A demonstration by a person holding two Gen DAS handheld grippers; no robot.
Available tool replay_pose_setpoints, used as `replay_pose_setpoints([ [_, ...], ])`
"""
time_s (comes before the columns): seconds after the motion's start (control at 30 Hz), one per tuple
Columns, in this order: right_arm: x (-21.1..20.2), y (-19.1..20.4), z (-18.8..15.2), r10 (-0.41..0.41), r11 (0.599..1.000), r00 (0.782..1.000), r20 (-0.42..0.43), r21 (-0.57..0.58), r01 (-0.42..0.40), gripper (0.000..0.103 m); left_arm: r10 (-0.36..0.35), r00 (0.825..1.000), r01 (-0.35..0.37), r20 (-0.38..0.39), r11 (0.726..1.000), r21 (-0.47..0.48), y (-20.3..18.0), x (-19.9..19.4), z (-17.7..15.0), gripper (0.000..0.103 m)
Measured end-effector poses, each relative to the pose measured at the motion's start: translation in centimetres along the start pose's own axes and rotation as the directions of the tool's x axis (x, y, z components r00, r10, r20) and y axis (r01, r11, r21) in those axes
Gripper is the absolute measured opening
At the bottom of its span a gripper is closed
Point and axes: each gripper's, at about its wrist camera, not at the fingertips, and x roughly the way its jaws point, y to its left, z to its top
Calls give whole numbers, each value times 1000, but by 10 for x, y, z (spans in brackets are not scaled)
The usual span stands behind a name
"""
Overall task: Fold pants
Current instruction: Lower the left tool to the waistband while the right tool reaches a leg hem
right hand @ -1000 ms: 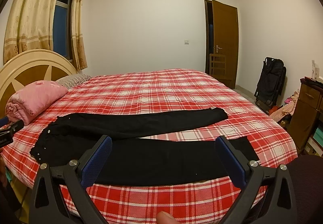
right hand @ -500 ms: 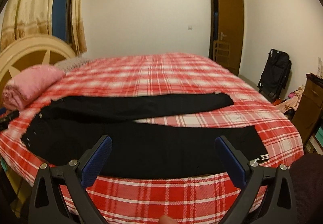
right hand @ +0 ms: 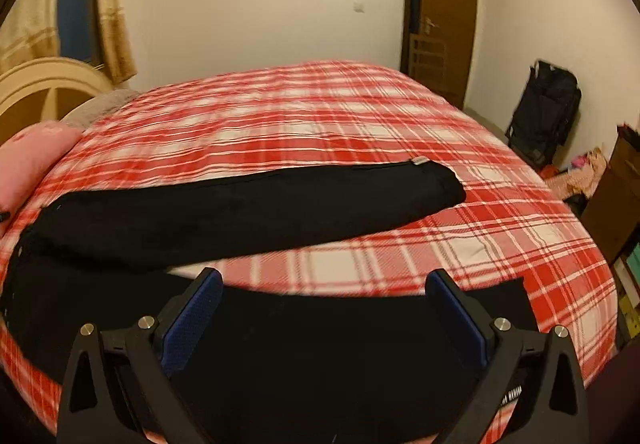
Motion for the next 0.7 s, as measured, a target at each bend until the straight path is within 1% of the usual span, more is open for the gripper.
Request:
replay_pose_setpoints([
  [0.03, 8, -4, 6, -8, 1000, 1000, -7, 10, 9, 102, -5, 1000, 5, -15, 1000, -1, -2, 9, 4, 95],
  [0.07, 17, -8, 12, -17, 1000, 1000, -14, 22, 17, 102, -22, 999, 22, -31, 1000, -7, -3, 21, 9, 94],
  [0.1, 25, -12, 17, -24, 999, 1000, -20, 29, 25, 102, -51, 997, 51, -52, 999, -7, -5, 35, 15, 94],
  [0.2, 46, -20, 31, -33, 998, 999, -35, 49, 34, 102, -74, 992, 76, -99, 997, 11, -12, 71, 28, 93],
  [0.27, 57, -25, 38, -30, 997, 999, -46, 66, 33, 102, -80, 988, 82, -134, 997, 6, -10, 92, 33, 89],
  [0.3, 62, -28, 41, -27, 997, 998, -52, 72, 31, 102, -101, 983, 102, -152, 995, 1, -8, 102, 33, 85],
  [0.37, 73, -36, 48, -28, 996, 998, -65, 89, 34, 102, -130, 972, 131, -198, 991, -8, -6, 117, 31, 83],
  [0.47, 89, -52, 59, -47, 993, 996, -79, 108, 56, 102, -172, 958, 174, -229, 985, -14, -5, 127, 25, 77],
  [0.5, 94, -58, 63, -57, 991, 995, -83, 114, 66, 102, -181, 954, 184, -238, 983, -10, -6, 128, 22, 76],
  [0.53, 98, -64, 66, -65, 990, 994, -85, 121, 75, 102, -180, 957, 185, -227, 983, 4, -8, 127, 21, 75],
  [0.6, 109, -78, 74, -77, 984, 993, -94, 151, 91, 100, -205, 955, 214, -213, 976, 22, -10, 122, 20, 58],
  [0.63, 115, -86, 77, -80, 981, 992, -103, 166, 96, 98, -209, 954, 218, -213, 976, 22, -10, 124, 22, 53],
  [0.7, 129, -99, 85, -84, 976, 988, -130, 189, 108, 89, -242, 946, 250, -216, 968, 10, -9, 122, 25, 43],
])
